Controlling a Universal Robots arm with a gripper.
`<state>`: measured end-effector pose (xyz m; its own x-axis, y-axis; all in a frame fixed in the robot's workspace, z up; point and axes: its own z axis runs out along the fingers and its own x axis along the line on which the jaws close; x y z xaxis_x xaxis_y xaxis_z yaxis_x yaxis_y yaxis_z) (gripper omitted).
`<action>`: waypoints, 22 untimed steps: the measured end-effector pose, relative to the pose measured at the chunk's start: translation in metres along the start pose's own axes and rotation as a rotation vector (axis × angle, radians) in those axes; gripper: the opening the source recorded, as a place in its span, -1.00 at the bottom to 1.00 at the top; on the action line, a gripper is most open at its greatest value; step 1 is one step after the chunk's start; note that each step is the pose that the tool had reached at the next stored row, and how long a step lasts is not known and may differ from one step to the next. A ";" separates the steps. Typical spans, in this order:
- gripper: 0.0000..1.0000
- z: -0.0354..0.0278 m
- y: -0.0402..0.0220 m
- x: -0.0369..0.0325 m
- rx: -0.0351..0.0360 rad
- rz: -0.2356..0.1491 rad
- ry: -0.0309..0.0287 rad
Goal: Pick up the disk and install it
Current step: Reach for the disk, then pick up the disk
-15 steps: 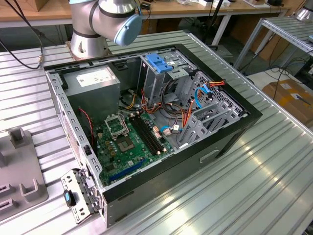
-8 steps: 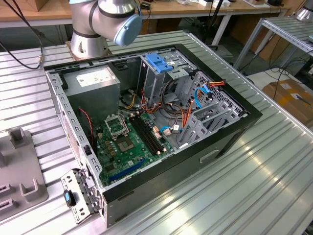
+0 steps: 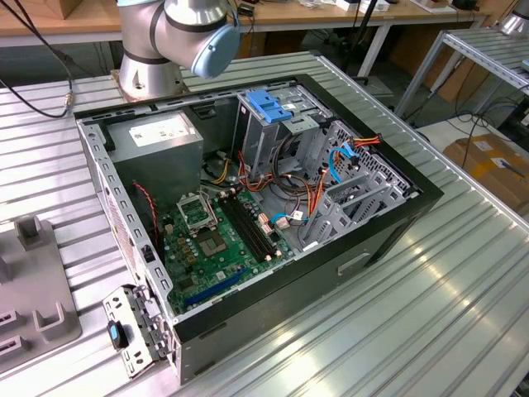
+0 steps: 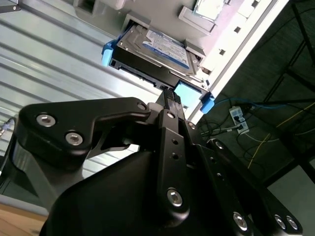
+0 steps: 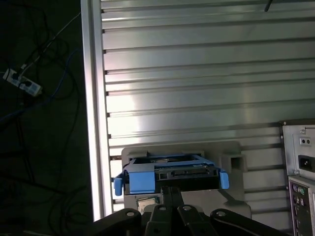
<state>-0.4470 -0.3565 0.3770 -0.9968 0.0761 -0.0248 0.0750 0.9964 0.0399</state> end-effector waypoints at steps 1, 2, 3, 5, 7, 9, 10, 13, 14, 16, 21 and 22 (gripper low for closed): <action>-0.79 0.0010 -0.0001 0.0009 0.0010 0.000 0.0003; -0.79 0.0017 -0.0002 0.0016 0.0016 0.000 0.0007; -0.79 0.0028 -0.0003 0.0030 0.0021 0.000 0.0008; -0.79 0.0029 -0.0004 0.0032 0.0021 0.000 0.0007; -0.79 0.0038 -0.0004 0.0038 0.0021 0.000 0.0007; -0.79 0.0038 -0.0004 0.0038 0.0021 0.000 0.0007; -0.79 0.0039 -0.0004 0.0038 0.0021 0.000 0.0007; -0.79 0.0039 -0.0004 0.0038 0.0022 0.000 0.0008; -0.79 0.0039 -0.0004 0.0038 0.0021 0.000 0.0007; -0.79 0.0040 -0.0004 0.0038 0.0021 0.000 0.0007; -0.79 0.0040 -0.0004 0.0039 0.0018 -0.015 0.0012; -0.79 0.0040 -0.0004 0.0039 0.0015 -0.024 0.0016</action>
<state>-0.4508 -0.3565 0.3729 -0.9984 0.0521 -0.0241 0.0512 0.9980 0.0378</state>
